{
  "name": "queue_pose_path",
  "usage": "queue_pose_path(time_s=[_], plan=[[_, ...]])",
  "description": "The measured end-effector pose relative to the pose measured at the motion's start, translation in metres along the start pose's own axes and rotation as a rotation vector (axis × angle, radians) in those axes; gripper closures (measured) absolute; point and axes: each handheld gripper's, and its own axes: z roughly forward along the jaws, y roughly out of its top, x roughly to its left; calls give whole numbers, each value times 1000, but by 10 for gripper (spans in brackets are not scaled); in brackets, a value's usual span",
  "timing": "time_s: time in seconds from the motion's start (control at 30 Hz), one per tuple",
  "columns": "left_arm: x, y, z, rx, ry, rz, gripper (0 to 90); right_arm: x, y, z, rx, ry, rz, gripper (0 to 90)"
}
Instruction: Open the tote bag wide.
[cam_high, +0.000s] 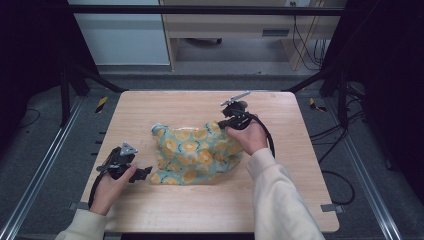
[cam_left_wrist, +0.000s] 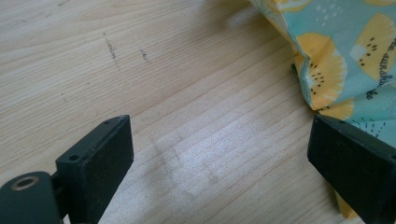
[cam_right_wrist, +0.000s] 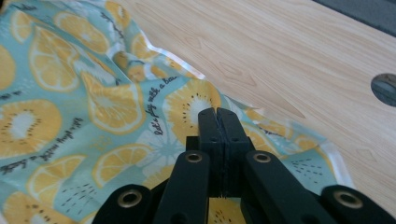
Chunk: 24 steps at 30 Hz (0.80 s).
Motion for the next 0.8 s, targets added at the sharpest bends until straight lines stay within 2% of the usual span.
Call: queue_pose_path(time_s=[0.1,0.13,0.27,0.3,0.33,0.43,0.57,0.7,0.8], plan=[[0,1,-2,1,1,9,68,8,-1,-8,-31,15,-15,900],[0,1,-2,1,0,8,68,14,-2,-14,-59,25,-32,900],[-1,1,-5,-13,1,2,74,33,-6,-33,-116,48,-64,900],[-1,1,-6,-15,4,3,82,44,-12,-46,-146,65,-91,900],[-1,2,-7,-17,6,5,82,44,-12,-46,-146,65,-91,900],[-1,3,-10,-21,12,18,87,62,-27,-65,-186,88,-121,900],[1,4,-17,-41,17,17,117,78,-47,-81,-226,119,-141,900],[2,12,-31,-89,34,39,199,93,-67,-88,-233,141,-170,900],[4,22,-38,-94,44,60,245,98,-76,-86,-225,155,-177,900]])
